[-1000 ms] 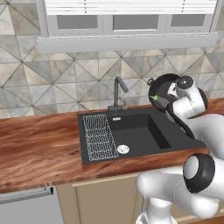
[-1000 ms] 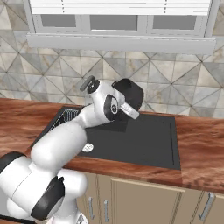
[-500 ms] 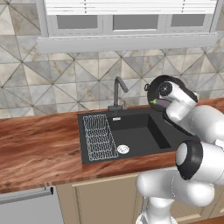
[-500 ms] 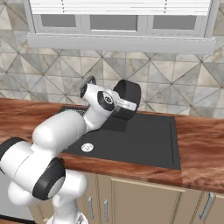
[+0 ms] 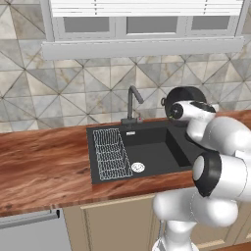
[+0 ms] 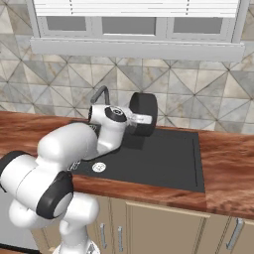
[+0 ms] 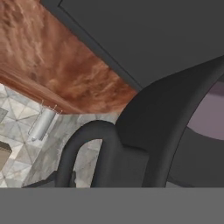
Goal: Dump the eggplant from the pot into the sink. Then turn on the water and wash the eggplant. Then turn off the water and put the eggplant back in the pot.
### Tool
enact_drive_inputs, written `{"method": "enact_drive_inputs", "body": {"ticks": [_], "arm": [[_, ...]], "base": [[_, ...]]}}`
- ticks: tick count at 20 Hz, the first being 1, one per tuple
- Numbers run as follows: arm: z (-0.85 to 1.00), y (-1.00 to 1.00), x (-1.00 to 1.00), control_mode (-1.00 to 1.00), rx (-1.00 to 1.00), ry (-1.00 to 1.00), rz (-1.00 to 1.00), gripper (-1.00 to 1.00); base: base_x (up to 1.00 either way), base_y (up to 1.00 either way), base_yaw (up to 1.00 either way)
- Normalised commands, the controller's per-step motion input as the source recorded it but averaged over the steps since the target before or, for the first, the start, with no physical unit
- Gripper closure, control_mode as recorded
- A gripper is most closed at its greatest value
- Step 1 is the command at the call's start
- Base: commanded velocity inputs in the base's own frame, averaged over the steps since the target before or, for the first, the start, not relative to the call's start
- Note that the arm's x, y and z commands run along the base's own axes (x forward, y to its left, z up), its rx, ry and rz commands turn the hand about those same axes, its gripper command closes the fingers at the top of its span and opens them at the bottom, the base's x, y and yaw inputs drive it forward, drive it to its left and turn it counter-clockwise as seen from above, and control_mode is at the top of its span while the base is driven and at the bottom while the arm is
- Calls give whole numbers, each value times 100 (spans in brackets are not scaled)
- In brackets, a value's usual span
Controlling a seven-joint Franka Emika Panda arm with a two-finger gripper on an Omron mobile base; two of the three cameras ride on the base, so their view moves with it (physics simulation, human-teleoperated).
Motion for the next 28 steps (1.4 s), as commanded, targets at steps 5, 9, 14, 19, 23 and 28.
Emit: {"method": "enact_drive_inputs", "body": {"ticks": [5, 9, 14, 19, 23, 28], "arm": [[5, 5, 0, -100, -5, 0, 5, 100], [5, 18, 0, -100, -4, 0, 6, 100], [0, 12, 4, -100, -8, 0, 2, 100], [0, 10, 9, -100, -10, 0, 0, 100], [0, 26, 0, -100, -8, 0, 0, 100], [0, 24, 0, -100, -8, 0, 0, 100]], "base": [[0, 0, 0], [0, 0, 0], [0, 0, 0], [0, 0, 0], [0, 0, 0], [0, 0, 0]]}}
